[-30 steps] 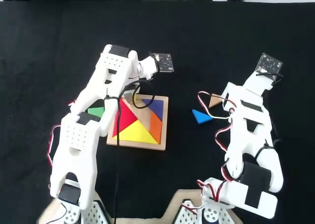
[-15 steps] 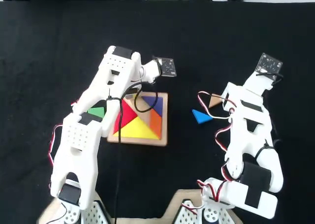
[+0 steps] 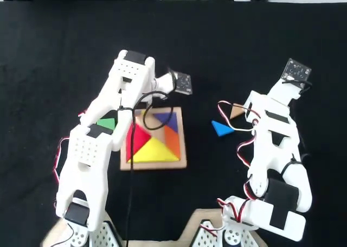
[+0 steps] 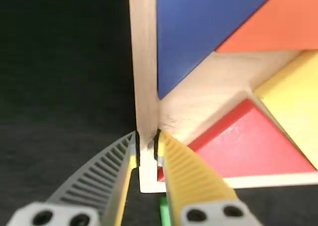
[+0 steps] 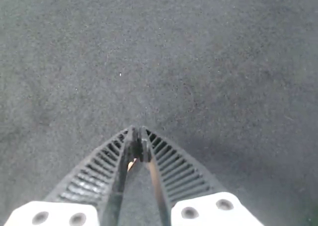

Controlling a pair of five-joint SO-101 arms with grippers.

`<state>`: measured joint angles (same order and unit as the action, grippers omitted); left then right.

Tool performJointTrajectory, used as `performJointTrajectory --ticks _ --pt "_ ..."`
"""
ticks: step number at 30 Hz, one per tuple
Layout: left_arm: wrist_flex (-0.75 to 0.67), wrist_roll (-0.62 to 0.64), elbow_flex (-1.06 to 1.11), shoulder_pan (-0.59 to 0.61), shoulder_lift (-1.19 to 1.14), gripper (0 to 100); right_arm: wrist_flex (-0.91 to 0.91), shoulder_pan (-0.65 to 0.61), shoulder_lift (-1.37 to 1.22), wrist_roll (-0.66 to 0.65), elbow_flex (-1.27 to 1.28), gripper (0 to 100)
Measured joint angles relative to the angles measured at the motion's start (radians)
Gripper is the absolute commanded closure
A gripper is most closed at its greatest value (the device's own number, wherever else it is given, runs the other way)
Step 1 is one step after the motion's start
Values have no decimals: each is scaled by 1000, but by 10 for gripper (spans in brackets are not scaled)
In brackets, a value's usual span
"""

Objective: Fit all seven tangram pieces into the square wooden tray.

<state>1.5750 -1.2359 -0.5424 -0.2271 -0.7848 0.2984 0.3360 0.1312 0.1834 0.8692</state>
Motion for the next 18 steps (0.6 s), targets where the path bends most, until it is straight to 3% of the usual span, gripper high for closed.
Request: performJointTrajectory --ticks 4,13,18 --pt "87 -37 0 0 0 968 0 0 0 0 0 986" --pt "107 -43 0 0 0 963 0 0 0 0 0 986" --pt "115 -32 -32 0 -2 869 0 0 0 0 0 986"
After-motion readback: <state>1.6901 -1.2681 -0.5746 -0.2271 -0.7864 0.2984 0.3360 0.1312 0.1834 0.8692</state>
